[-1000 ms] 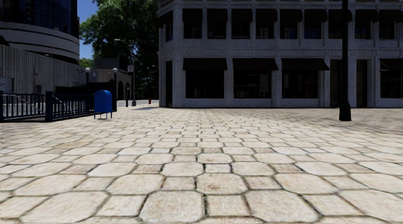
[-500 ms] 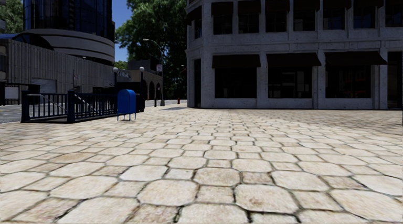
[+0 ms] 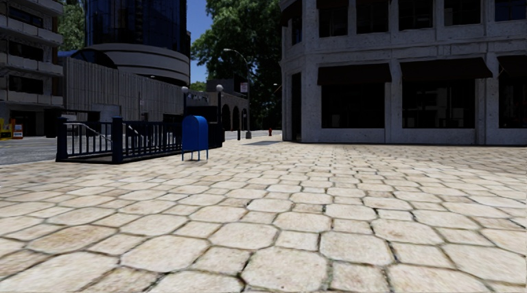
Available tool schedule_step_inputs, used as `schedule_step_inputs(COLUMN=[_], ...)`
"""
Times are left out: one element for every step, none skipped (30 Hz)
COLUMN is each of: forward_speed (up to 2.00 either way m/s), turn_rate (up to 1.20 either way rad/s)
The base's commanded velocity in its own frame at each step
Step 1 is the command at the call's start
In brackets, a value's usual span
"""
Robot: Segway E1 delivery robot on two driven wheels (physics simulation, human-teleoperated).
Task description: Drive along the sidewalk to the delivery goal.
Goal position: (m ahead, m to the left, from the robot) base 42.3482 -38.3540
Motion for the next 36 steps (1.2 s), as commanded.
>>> schedule_step_inputs(forward_speed=[2.00, 2.00, 2.00, 2.00, 2.00, 2.00, 2.00, 2.00, 2.00, 2.00, 2.00, 2.00, 2.00, 2.00, 2.00, 2.00, 2.00, 2.00, 2.00, 2.00, 2.00, 2.00, 2.00, 2.00, 2.00, 2.00, 2.00, 2.00, 2.00, 2.00, 2.00, 2.00, 2.00, 2.00, 2.00, 2.00], turn_rate=[0.40, 0.40, 0.40, 0.40, 0.40, 0.40, 0.40, 0.40, 0.00, 0.00, 0.00, 0.00, 0.00, 0.00, 0.00, 0.00, 0.00, 0.00, 0.00, 0.00, 0.00, 0.00, 0.00, 0.00, 0.00, 0.00, 0.00, 0.00, 0.00, 0.00, 0.00, 0.00, 0.00, 0.00, 0.00, 0.00])
